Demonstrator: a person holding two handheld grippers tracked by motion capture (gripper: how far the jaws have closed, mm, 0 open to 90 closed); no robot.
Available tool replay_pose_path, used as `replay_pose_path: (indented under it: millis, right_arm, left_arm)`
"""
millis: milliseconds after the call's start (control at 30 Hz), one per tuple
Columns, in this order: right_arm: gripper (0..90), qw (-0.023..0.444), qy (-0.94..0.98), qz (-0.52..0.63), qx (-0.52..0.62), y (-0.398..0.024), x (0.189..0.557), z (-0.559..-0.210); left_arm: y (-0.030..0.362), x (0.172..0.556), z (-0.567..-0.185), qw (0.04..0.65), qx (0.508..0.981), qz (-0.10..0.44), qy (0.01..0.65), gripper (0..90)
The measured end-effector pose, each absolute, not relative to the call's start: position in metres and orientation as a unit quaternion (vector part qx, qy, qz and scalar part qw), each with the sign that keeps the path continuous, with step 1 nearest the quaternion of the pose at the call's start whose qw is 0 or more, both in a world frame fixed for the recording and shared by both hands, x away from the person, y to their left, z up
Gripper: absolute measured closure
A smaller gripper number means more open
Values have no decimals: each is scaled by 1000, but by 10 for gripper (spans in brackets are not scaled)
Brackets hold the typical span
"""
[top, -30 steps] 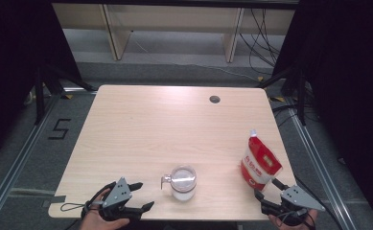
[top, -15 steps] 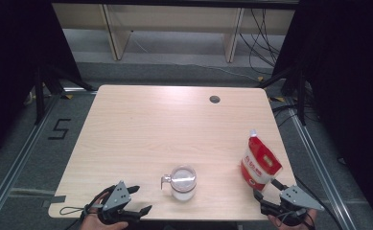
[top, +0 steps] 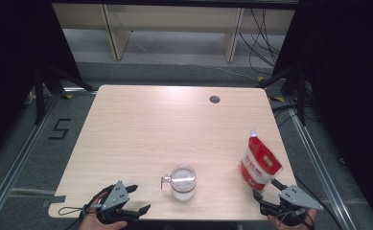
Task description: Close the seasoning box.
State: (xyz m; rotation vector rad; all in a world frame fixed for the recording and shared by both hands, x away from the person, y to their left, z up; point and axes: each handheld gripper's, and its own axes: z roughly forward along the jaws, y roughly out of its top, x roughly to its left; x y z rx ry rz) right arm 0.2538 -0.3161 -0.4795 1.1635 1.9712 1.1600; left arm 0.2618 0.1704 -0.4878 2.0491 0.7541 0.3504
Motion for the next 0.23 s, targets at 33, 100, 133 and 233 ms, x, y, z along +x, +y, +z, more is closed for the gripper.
replay_pose_path:
  millis: [33,100,133,233]
  right_arm:
    - [254,284,737,433,435,-316,254,-480]
    - [253,285,738,432,434,-316,254,-480]
    - [253,285,738,431,433,-316,254,-480]
    - [249,285,738,430,434,-316,254,-480]
  left_arm:
    - [170,262,-488,448,829,142,304,236]
    - [172,263,-487,438,838,140,294,236]
    - [170,262,-488,449,829,139,303,236]
    - [172,263,-488,441,834,140,301,235]
